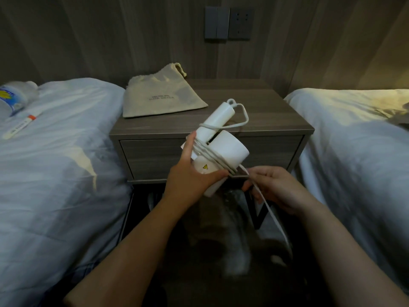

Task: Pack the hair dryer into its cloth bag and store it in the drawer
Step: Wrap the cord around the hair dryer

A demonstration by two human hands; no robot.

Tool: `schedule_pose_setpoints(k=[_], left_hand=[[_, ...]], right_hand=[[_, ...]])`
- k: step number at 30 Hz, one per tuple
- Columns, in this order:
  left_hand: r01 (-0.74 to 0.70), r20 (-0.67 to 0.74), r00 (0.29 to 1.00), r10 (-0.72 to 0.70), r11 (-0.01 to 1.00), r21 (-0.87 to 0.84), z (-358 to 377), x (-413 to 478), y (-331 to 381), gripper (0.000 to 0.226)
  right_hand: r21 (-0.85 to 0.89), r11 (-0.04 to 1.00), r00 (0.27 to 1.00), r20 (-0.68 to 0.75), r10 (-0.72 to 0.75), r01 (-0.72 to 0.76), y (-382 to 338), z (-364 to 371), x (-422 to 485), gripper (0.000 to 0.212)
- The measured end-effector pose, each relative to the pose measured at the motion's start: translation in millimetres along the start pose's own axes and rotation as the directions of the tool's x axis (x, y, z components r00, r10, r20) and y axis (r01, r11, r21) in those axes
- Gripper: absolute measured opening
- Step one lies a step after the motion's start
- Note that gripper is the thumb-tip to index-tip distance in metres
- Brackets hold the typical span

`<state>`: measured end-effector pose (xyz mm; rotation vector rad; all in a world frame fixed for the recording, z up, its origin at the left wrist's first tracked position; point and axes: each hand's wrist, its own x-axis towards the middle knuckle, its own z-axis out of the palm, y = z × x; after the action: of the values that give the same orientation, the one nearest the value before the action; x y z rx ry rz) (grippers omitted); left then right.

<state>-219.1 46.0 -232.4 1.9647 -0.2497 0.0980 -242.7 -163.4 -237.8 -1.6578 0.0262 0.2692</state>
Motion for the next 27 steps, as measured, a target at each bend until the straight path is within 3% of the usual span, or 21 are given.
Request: schedule_pose_setpoints(k=[6, 9, 13, 20, 24, 27], left_hand=[[-0.008, -0.033, 0.999, 0.013, 0.99, 0.138, 0.2, -0.5, 1.6, 0.113], [-0.051, 0.009, 0.999, 0.05, 0.97, 0.239, 1.0, -2.5, 2.9, 0.115], [-0.145, 0.037, 0.989, 0.143, 0.897, 0.417, 3.3, -3.7, 5.5, 0.115], [-0.199, 0.055, 0.971, 0.231, 0.666, 0.719, -1.6, -1.0, 2.1, 0.107], [-0.199, 0.063, 0.972, 0.228, 0.644, 0.739, -4.6, 3.0, -2.8, 0.108], [-0.232, 0.124, 0.97, 0.209, 0.646, 0.728, -2.3, 4.2, -5.8, 0.109]], right_hand=[[-0.169, 0.986, 0.996, -0.087, -0.016, 0.001, -7.0, 16.5, -3.2, 0.026], [-0.434, 0.901, 0.996, -0.079, -0.034, -0.004, -9.0, 18.5, -4.0, 0.032], [-0.603, 0.797, 0.995, -0.08, -0.065, 0.003, -8.0, 21.6, -4.7, 0.036], [-0.611, 0.789, 0.973, 0.135, 0.186, -0.066, -26.9, 14.7, -20.1, 0.018], [-0.712, 0.702, 0.954, 0.221, 0.203, 0.016, -29.0, 10.8, -26.2, 0.016], [-0.744, 0.658, 0.925, 0.325, 0.198, 0.121, -33.0, 10.5, -32.0, 0.029]])
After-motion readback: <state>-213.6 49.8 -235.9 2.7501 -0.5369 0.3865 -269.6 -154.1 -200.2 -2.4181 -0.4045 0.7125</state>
